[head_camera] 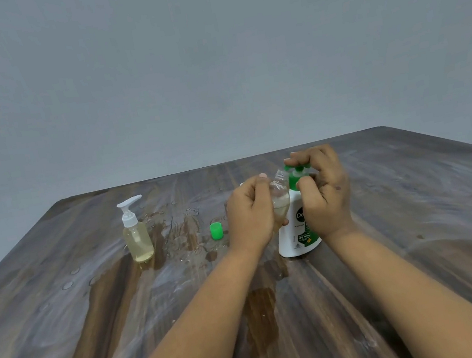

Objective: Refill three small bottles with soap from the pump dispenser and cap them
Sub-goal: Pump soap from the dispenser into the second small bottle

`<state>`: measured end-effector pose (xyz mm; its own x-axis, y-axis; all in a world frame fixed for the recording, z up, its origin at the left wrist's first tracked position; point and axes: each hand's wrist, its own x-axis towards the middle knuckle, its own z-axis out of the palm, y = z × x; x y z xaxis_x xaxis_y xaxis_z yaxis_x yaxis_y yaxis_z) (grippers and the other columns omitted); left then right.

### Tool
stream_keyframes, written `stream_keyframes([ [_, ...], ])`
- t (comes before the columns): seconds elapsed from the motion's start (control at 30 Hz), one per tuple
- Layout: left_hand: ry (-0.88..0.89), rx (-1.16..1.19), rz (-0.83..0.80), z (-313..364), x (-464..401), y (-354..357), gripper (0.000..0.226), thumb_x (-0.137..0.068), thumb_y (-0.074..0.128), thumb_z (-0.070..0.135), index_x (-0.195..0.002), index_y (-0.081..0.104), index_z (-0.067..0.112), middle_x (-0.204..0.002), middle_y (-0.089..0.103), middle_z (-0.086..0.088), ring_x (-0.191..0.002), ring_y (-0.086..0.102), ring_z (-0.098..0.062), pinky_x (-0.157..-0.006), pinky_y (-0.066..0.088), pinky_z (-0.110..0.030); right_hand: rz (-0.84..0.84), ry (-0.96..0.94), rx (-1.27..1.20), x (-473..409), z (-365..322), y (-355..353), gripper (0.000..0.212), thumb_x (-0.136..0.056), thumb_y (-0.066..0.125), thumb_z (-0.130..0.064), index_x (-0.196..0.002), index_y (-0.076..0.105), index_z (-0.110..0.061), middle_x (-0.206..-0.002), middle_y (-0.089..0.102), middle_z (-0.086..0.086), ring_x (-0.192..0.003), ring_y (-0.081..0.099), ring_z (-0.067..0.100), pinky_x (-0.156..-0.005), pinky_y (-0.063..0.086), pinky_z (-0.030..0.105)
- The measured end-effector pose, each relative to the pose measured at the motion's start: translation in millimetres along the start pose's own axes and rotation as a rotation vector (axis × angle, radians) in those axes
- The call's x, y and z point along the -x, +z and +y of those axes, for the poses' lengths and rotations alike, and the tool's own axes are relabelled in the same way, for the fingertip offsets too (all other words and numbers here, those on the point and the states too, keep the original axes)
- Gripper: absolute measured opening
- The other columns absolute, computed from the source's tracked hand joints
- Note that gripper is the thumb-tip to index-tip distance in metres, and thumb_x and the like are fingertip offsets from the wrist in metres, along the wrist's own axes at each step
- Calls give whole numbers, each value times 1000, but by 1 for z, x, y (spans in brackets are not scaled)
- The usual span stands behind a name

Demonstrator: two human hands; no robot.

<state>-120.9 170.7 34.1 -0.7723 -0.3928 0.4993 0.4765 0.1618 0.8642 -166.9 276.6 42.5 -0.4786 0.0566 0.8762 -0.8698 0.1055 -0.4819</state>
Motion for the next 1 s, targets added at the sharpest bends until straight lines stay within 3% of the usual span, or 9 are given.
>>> stream_keyframes([
  [0.17,3,-3,12,-1,0,0,44,-103,44,21,-65,51,-1,-43,48,-3,-32,49,-18,-41,51,-38,-12,-15,8,2,1,-1,38,-67,44,0,-96,66,-10,-98,57,1,-94,55,1,-79,45,17],
  [0.3,4,-12,16,-2,-1,0,45,-102,45,25,-61,53,9,-42,49,0,-31,50,-17,-41,51,-38,-11,-7,18,1,0,-1,35,-68,44,-2,-94,66,-12,-97,57,0,-93,55,0,-78,45,17],
  [0.4,-6,-31,12,-2,-1,1,45,-101,45,27,-59,54,15,-42,50,1,-32,51,-19,-45,53,-53,-17,4,33,0,0,-1,32,-68,44,-1,-90,66,-11,-95,57,2,-91,54,-4,-77,44,14],
  [0.57,-13,-25,15,-2,1,0,44,-100,45,31,-70,55,1,-44,50,-5,-33,53,-19,-46,50,-61,-11,-19,10,0,-2,-1,35,-68,45,0,-93,65,-12,-95,55,-4,-91,56,4,-76,46,20],
  [0.67,-9,-16,6,-1,2,0,44,-99,45,30,-67,52,2,-43,47,-3,-31,51,-17,-45,49,-62,-12,-11,3,0,-3,-2,35,-69,45,-2,-94,64,-15,-96,55,-8,-92,58,10,-76,48,24],
  [0.77,-7,-16,4,-2,1,0,44,-100,45,30,-66,51,3,-42,47,-2,-31,50,-17,-44,50,-60,-18,-8,20,0,-2,-1,32,-68,45,0,-89,65,-13,-94,58,1,-91,55,1,-76,45,19],
  [1.0,-2,-18,17,-3,0,-1,46,-99,45,33,-71,54,-2,-48,48,-16,-35,53,-21,-41,51,-42,-20,-39,25,1,-2,-2,37,-67,45,0,-96,66,-8,-97,55,-2,-93,56,5,-74,48,27],
])
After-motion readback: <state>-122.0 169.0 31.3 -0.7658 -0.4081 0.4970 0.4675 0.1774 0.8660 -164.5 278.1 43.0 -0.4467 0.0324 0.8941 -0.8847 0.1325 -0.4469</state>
